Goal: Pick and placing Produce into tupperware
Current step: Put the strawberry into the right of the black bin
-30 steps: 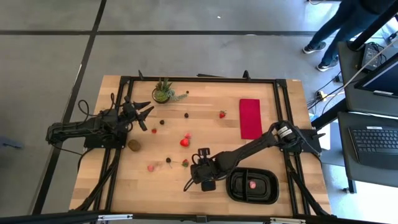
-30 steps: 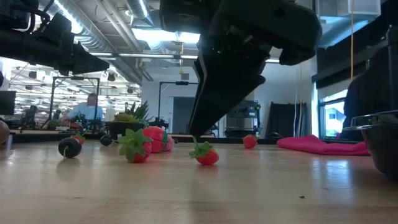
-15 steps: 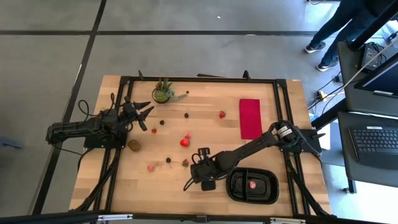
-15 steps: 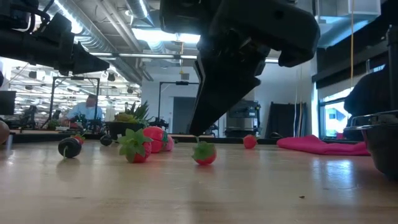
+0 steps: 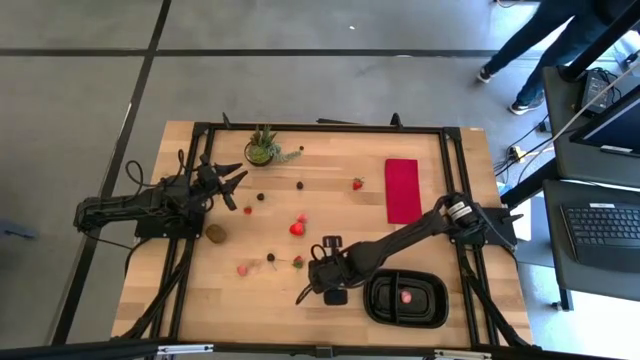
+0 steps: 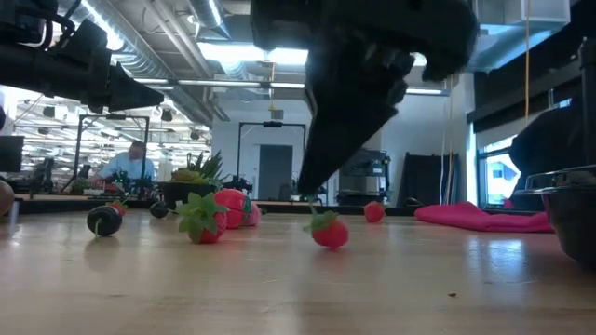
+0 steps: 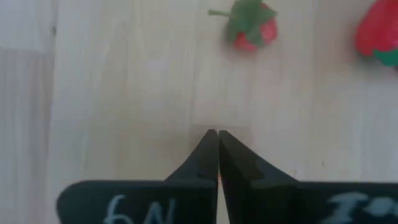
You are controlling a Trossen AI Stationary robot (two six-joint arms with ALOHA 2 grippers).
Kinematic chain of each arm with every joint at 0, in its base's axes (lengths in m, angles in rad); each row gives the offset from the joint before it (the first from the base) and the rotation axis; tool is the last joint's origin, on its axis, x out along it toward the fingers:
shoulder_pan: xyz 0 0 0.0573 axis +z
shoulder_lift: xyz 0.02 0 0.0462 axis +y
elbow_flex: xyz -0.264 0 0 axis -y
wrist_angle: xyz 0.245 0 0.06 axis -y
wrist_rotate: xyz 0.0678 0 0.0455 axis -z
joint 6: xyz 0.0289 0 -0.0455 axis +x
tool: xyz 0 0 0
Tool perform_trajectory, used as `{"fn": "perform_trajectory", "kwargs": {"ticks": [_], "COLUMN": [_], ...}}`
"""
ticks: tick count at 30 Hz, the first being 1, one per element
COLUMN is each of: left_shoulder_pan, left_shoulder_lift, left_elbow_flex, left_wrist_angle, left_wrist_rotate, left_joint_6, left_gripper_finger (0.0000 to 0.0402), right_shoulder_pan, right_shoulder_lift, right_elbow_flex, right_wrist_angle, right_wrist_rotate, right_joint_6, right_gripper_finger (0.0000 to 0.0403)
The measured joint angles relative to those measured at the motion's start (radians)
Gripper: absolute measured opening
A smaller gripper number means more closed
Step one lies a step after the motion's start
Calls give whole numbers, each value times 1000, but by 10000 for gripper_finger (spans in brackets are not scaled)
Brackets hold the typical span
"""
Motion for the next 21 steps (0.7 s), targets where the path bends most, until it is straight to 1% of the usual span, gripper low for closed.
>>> {"fn": "perform_trajectory", "kwargs": {"ticks": [5,11,13,16,21], "left_shoulder_pan": [0,0,0,0,0], "left_shoulder_lift": [0,0,0,0,0], "left_elbow_flex": [0,0,0,0,0], "left_wrist_angle": [0,0,0,0,-2], "left_wrist_rotate": [0,0,0,0,0], "left_joint_6": [0,-1,-1,-1,-1], "left_gripper_finger": [124,124,124,124,124], "right_shoulder_pan": [15,56,77,130,250], "right_shoulder_lift": [-58,-172,-206,-244,-261], "right_elbow_flex": [0,0,0,0,0], "right_wrist_angle": [-59,-195,-242,-322,-435], "right_wrist_rotate": [6,8,8,10,7], "right_joint_6": [80,278,382,587,939], "right_gripper_finger": [4,2,2,2,1]}}
